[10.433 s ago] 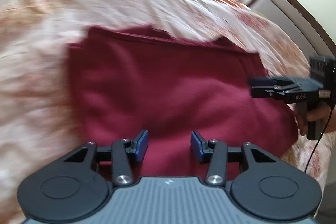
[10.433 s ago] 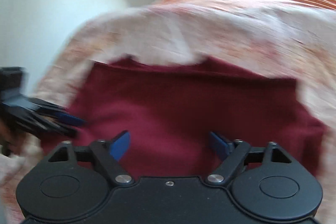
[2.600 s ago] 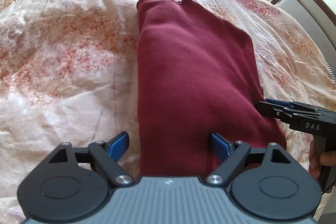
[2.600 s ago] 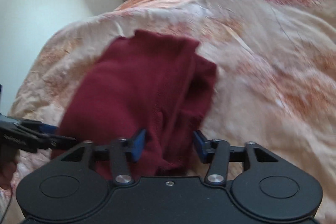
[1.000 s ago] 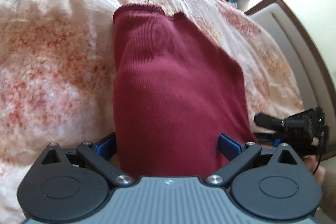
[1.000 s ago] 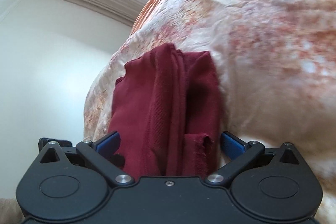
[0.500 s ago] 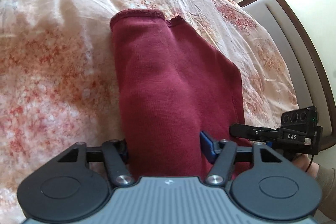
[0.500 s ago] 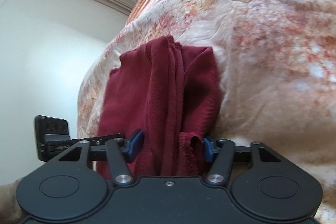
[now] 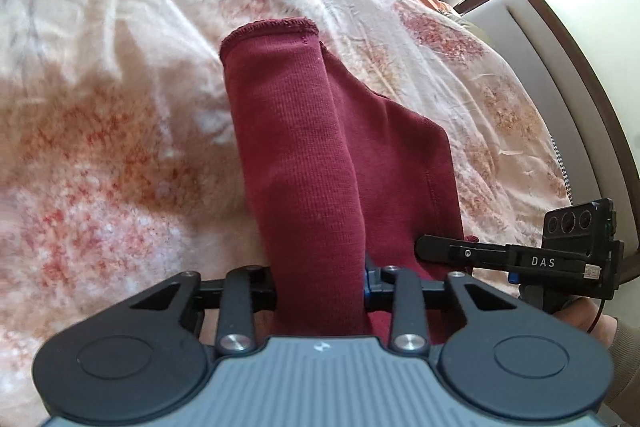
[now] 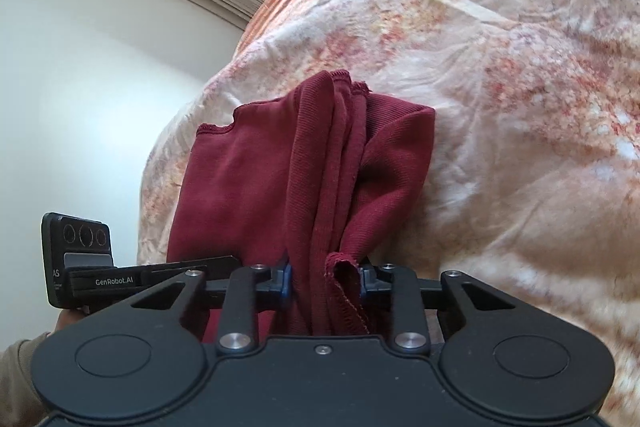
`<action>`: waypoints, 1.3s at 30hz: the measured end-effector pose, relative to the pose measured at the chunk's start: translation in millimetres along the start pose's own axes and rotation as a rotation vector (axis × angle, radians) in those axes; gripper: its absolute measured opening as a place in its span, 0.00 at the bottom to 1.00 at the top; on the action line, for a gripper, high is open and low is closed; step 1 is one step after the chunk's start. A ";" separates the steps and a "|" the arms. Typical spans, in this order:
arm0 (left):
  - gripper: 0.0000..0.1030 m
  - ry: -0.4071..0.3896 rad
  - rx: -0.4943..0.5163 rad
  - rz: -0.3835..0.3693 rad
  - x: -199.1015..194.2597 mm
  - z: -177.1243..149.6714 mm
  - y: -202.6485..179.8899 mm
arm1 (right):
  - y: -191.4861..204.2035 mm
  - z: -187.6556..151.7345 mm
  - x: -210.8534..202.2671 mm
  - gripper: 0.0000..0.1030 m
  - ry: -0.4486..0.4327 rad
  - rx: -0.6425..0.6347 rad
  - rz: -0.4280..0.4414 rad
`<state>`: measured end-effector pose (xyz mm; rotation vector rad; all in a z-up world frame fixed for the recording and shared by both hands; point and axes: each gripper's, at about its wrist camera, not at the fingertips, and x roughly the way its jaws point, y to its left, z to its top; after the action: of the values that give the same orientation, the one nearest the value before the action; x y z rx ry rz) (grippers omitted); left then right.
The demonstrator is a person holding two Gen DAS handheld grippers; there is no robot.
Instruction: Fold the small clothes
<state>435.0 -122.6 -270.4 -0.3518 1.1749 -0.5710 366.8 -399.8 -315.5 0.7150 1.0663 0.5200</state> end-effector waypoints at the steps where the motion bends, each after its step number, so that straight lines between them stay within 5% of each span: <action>1: 0.34 -0.006 0.004 0.002 -5.5 0.0 -2.6 | 4.3 -0.1 -2.0 0.30 -0.003 -0.002 0.002; 14: 0.34 -0.098 -0.029 0.019 -107.2 -26.2 -7.3 | 95.3 -9.7 -20.7 0.29 0.002 -0.087 0.057; 25: 0.34 -0.073 -0.044 0.041 -171.6 -103.0 -0.9 | 151.2 -88.7 -32.7 0.30 0.080 -0.125 0.058; 33: 0.37 -0.031 -0.048 0.072 -116.4 -174.9 50.1 | 105.9 -164.2 8.9 0.31 0.114 -0.060 -0.026; 37: 0.49 -0.052 -0.104 0.064 -110.3 -182.5 68.6 | 76.8 -185.2 23.7 0.38 0.057 0.026 -0.032; 39: 0.57 -0.064 -0.087 0.082 -119.1 -182.9 70.8 | 75.0 -186.2 15.8 0.53 0.039 0.069 -0.024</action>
<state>248.8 10.8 -283.1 -0.3916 1.1488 -0.4358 199.6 -288.2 -325.0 0.7543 1.1322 0.4807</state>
